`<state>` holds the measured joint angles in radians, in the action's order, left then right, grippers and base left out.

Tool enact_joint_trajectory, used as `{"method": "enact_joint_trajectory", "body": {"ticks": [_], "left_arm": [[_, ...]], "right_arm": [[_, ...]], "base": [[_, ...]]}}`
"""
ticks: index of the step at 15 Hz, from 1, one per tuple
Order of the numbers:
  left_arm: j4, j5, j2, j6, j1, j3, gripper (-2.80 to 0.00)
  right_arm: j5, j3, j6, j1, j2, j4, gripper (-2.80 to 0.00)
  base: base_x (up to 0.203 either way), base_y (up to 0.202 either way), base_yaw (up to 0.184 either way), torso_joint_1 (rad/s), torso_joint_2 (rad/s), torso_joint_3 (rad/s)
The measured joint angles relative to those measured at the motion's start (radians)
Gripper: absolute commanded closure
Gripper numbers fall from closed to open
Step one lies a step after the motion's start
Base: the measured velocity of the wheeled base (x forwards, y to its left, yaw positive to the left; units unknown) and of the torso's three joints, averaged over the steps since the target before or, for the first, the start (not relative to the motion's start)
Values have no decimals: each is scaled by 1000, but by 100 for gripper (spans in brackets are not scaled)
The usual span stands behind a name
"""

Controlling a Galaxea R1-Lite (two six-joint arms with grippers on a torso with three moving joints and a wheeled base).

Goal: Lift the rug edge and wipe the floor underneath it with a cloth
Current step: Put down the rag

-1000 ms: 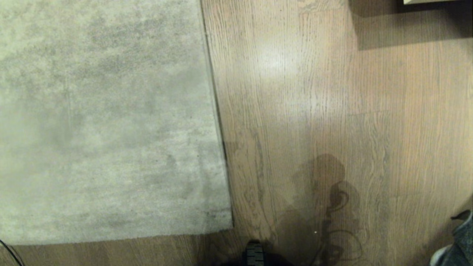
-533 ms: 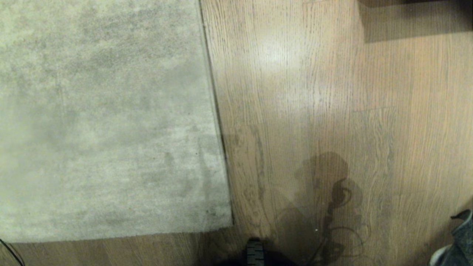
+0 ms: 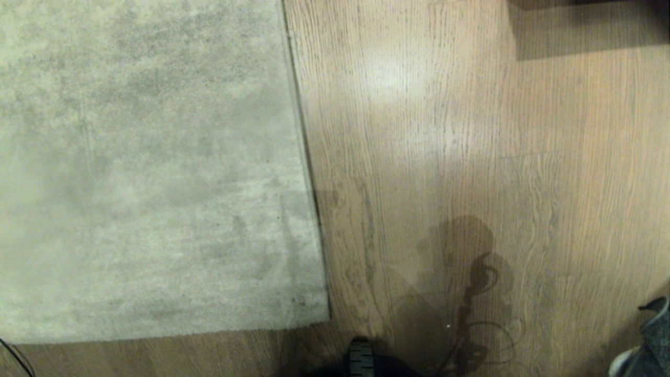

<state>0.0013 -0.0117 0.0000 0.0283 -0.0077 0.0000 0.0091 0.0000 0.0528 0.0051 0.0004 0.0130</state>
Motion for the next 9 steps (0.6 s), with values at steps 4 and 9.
{"method": "enact_joint_trajectory", "body": {"ticks": [4,9], "left_arm": [[0,0,0,1,0,0,0],[0,0,0,0,0,0,0]], "right_arm": [[0,0,0,0,0,0,0],[0,0,0,0,0,0,0]], "base": [[0,0,0,0,0,0],[0,0,0,0,0,0]]}}
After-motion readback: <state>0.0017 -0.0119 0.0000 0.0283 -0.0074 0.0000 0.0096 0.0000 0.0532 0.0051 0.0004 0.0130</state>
